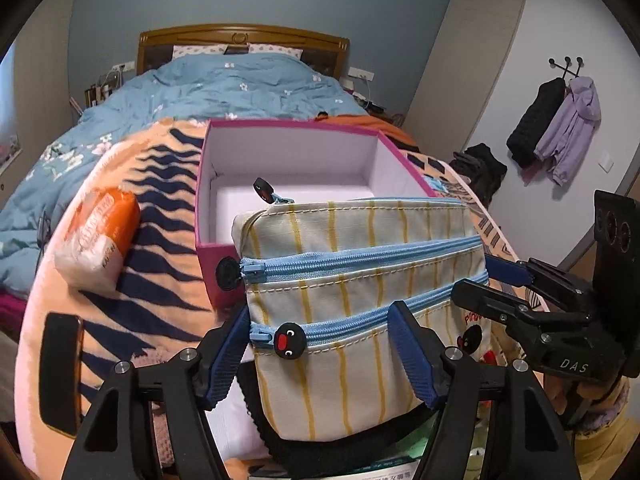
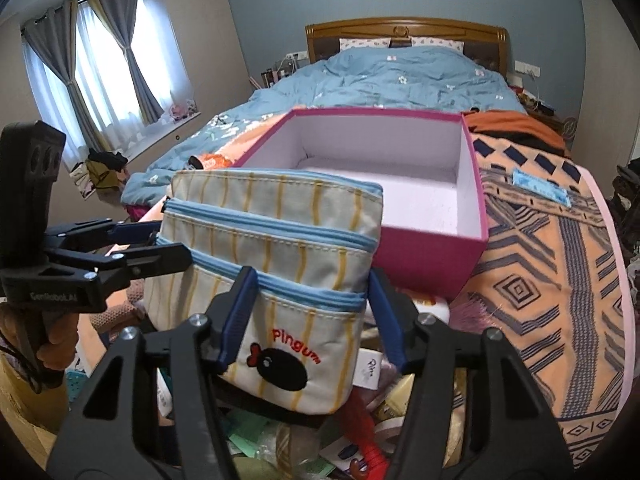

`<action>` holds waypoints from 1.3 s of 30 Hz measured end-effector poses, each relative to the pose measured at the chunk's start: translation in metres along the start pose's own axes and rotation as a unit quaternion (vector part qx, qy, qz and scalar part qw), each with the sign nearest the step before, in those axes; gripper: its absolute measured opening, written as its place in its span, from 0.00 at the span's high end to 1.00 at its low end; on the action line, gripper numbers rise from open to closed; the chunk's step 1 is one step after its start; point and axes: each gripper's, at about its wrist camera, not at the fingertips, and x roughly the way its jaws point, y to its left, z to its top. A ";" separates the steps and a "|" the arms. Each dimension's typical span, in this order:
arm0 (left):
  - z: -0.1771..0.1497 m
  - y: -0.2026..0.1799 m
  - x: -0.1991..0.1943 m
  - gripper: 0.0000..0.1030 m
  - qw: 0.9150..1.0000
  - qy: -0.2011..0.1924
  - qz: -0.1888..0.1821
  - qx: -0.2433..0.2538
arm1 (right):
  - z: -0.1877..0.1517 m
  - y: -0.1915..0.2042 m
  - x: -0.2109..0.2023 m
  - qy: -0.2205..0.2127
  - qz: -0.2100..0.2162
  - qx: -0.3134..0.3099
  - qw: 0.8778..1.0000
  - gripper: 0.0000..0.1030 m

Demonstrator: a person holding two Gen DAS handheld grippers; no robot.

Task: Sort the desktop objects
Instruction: 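Carry the pouch over the magenta box and lower it inside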

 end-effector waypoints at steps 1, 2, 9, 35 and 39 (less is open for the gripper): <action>0.002 -0.001 -0.001 0.31 1.000 -0.002 0.000 0.001 | 0.002 0.000 -0.002 -0.004 -0.001 -0.001 1.000 0.43; 0.005 -0.001 -0.003 0.31 1.000 -0.005 0.000 0.001 | 0.004 0.000 -0.003 -0.006 -0.002 -0.002 1.000 0.43; 0.026 -0.003 -0.009 0.31 1.000 -0.022 0.004 0.005 | 0.023 0.002 -0.011 -0.027 -0.008 -0.015 0.999 0.43; 0.085 0.000 0.007 0.31 0.999 -0.043 0.025 0.008 | 0.077 -0.015 0.010 -0.050 -0.010 -0.013 0.999 0.43; 0.097 0.001 0.009 0.31 0.998 -0.048 0.031 0.008 | 0.087 -0.018 0.014 -0.053 -0.009 -0.011 0.998 0.43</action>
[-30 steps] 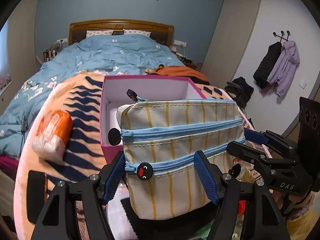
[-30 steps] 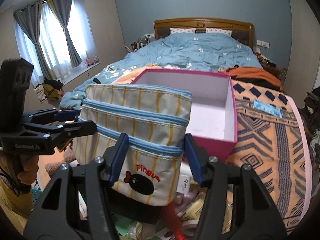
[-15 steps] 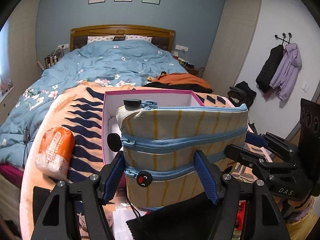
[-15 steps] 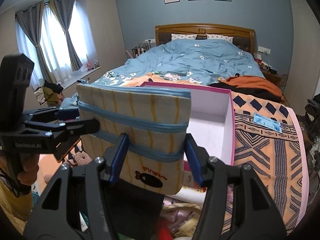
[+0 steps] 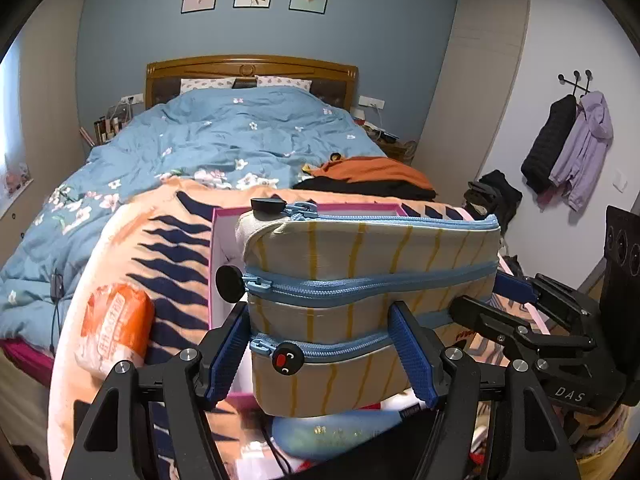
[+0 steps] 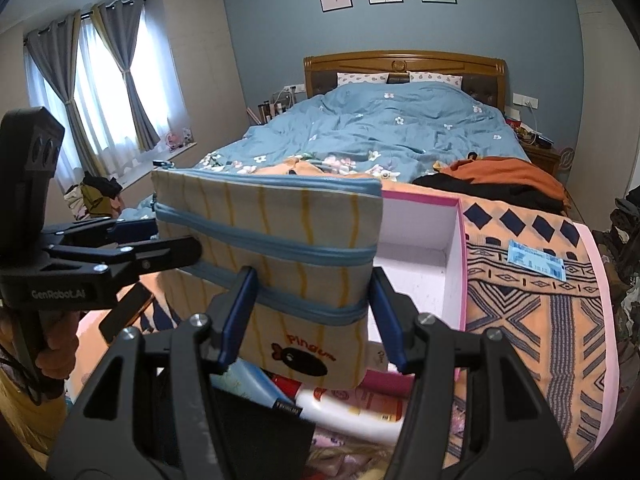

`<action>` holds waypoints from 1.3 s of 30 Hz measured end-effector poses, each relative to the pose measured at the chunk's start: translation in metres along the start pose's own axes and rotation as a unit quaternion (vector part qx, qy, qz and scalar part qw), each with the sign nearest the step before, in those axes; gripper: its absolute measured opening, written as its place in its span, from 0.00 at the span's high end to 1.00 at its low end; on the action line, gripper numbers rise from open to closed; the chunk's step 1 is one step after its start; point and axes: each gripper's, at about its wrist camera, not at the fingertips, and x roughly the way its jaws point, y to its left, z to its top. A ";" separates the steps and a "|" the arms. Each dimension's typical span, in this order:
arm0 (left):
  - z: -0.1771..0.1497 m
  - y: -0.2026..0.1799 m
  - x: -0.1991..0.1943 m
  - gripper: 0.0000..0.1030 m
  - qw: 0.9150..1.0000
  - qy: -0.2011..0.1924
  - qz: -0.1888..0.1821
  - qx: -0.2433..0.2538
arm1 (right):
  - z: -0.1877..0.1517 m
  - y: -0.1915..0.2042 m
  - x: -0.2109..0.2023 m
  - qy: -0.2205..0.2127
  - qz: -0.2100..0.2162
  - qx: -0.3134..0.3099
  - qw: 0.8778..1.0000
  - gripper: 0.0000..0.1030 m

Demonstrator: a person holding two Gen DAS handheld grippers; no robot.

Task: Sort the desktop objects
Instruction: 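Carry the pouch over the magenta box and lower it inside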

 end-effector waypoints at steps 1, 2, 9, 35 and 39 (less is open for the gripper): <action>0.002 0.001 0.001 0.31 1.000 0.000 0.000 0.000 | 0.002 -0.001 0.002 0.000 0.001 0.001 1.000 0.43; 0.005 0.002 0.003 0.31 1.000 -0.001 0.001 -0.001 | 0.004 -0.003 0.004 0.000 0.001 0.004 1.000 0.43; 0.015 0.009 0.020 0.31 1.000 0.004 0.004 -0.009 | 0.014 -0.010 0.021 0.005 0.000 0.005 1.000 0.43; 0.027 0.035 0.090 0.31 0.999 0.034 0.007 -0.037 | 0.025 -0.035 0.094 0.049 -0.010 0.003 0.999 0.43; 0.029 0.037 0.098 0.31 0.998 0.041 0.011 -0.041 | 0.027 -0.038 0.104 0.056 -0.011 0.003 0.998 0.43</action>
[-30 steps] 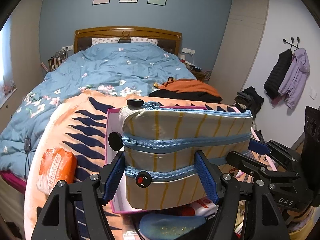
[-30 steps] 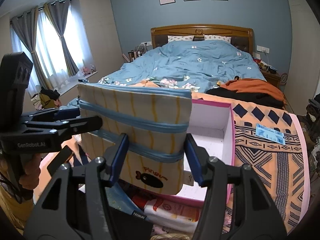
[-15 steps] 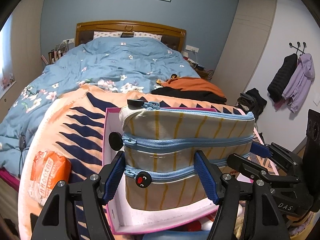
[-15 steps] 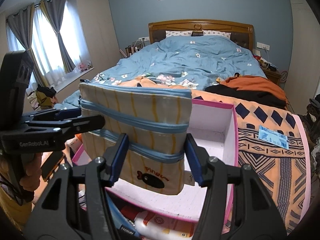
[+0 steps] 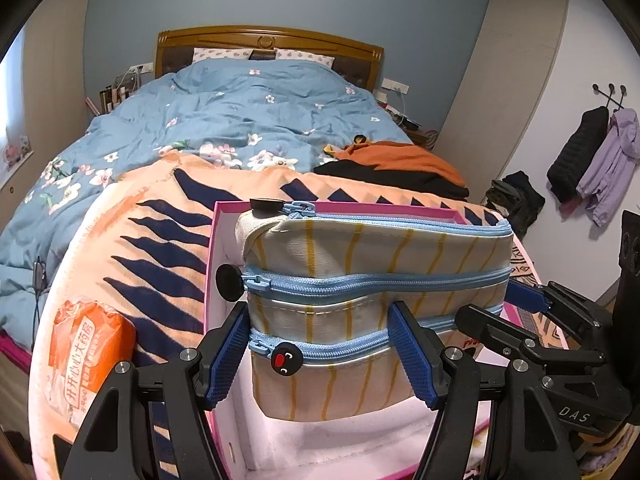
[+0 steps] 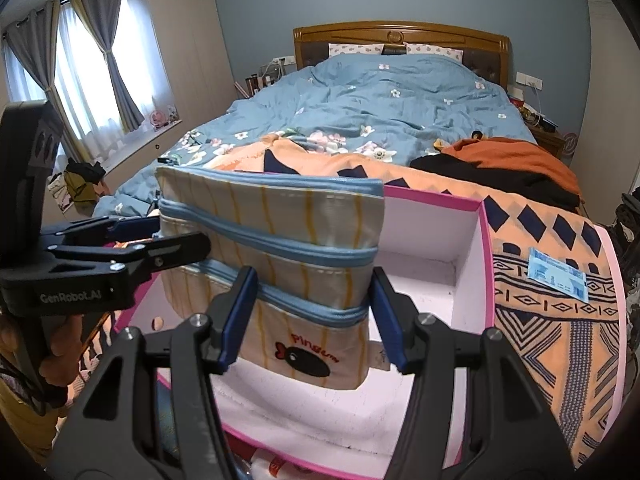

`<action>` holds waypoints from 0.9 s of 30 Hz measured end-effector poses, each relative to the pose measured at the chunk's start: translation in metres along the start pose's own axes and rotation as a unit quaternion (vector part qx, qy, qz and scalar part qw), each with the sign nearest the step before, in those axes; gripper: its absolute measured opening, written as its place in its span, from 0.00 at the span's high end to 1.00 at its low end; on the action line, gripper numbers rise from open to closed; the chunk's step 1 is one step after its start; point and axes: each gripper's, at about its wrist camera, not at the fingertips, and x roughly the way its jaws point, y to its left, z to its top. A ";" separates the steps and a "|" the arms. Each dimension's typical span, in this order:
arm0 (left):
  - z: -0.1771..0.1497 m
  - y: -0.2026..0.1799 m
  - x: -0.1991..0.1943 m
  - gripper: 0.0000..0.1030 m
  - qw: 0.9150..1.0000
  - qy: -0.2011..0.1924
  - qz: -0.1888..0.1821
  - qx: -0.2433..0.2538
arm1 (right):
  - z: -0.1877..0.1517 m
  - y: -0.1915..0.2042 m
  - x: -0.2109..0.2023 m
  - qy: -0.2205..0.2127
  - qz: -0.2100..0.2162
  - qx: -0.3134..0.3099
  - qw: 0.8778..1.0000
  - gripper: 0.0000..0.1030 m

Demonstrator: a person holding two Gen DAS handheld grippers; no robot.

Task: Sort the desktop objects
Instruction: 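Carry the pouch over the magenta box and lower it inside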

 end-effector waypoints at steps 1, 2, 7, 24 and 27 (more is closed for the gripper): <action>0.000 0.001 0.001 0.31 1.000 0.001 0.000 0.000 | 0.001 -0.001 0.002 0.002 0.000 0.000 1.000 0.43; 0.001 0.001 0.004 0.31 1.000 0.003 0.001 -0.001 | 0.001 -0.002 0.004 0.003 0.000 0.001 1.000 0.43; 0.004 0.002 0.014 0.31 1.000 0.011 0.009 0.001 | 0.004 -0.007 0.016 0.012 -0.002 0.000 1.000 0.43; 0.009 0.010 0.053 0.31 0.999 0.043 0.025 -0.012 | 0.010 -0.023 0.058 0.059 -0.010 0.007 0.998 0.43; 0.009 0.010 0.059 0.31 0.998 0.049 0.028 -0.014 | 0.010 -0.024 0.064 0.065 -0.011 0.008 0.998 0.43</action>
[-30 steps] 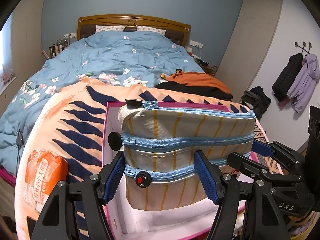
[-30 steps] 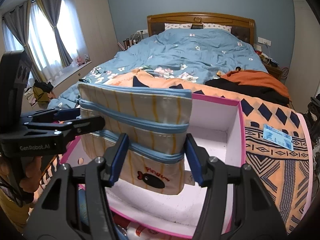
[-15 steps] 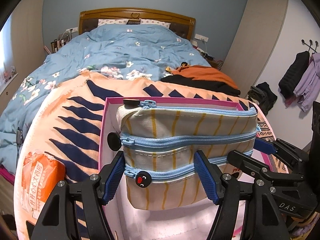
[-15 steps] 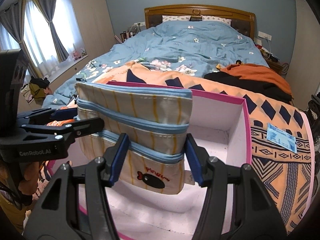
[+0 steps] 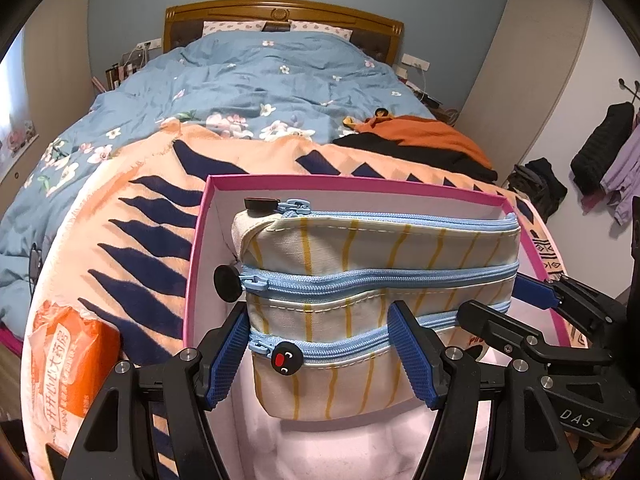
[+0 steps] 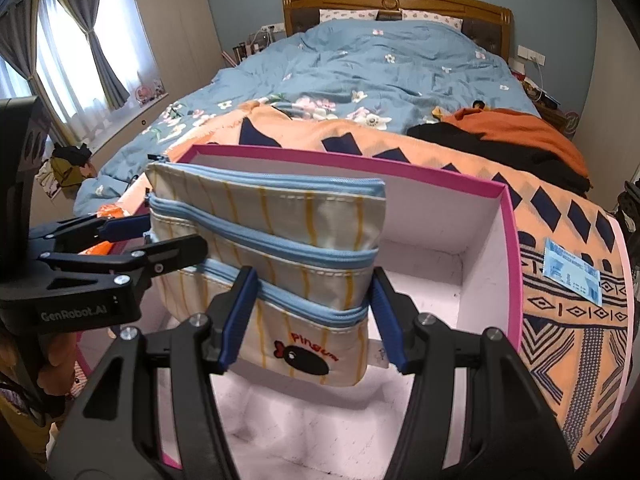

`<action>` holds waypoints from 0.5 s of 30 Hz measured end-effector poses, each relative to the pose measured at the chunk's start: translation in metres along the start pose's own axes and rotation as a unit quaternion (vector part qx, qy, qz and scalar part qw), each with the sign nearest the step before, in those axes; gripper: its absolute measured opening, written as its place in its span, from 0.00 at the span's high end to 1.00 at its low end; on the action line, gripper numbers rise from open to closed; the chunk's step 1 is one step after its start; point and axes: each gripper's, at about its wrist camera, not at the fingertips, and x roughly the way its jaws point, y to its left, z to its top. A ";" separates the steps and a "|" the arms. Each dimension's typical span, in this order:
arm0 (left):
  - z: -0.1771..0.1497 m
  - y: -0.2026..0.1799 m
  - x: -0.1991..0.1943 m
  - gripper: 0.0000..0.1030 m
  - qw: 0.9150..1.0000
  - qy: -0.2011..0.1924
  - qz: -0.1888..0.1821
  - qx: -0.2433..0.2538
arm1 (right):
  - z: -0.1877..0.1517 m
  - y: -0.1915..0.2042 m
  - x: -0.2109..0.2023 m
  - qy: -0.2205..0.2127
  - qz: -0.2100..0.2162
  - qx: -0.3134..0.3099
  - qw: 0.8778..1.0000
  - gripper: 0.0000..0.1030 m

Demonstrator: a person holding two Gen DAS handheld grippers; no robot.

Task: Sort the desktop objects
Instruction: 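Carry the pouch over the magenta box and lower it inside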

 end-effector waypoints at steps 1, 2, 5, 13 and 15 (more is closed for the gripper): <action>0.001 0.000 0.002 0.31 1.000 0.001 0.001 0.000 | 0.000 -0.001 0.002 0.002 -0.001 0.000 1.000 0.43; 0.001 0.000 0.003 0.31 1.000 0.002 0.002 0.001 | 0.001 -0.001 0.004 0.005 -0.001 0.002 1.000 0.43; 0.002 0.000 0.006 0.31 1.000 0.007 0.000 -0.001 | 0.004 -0.004 0.007 0.012 -0.001 0.005 1.000 0.43; 0.009 -0.002 0.010 0.31 1.000 0.020 0.010 0.007 | 0.012 -0.004 0.014 0.029 -0.014 -0.003 0.999 0.43; 0.012 -0.002 0.010 0.31 1.000 0.024 0.015 0.008 | 0.013 -0.003 0.015 0.032 -0.013 -0.004 0.999 0.43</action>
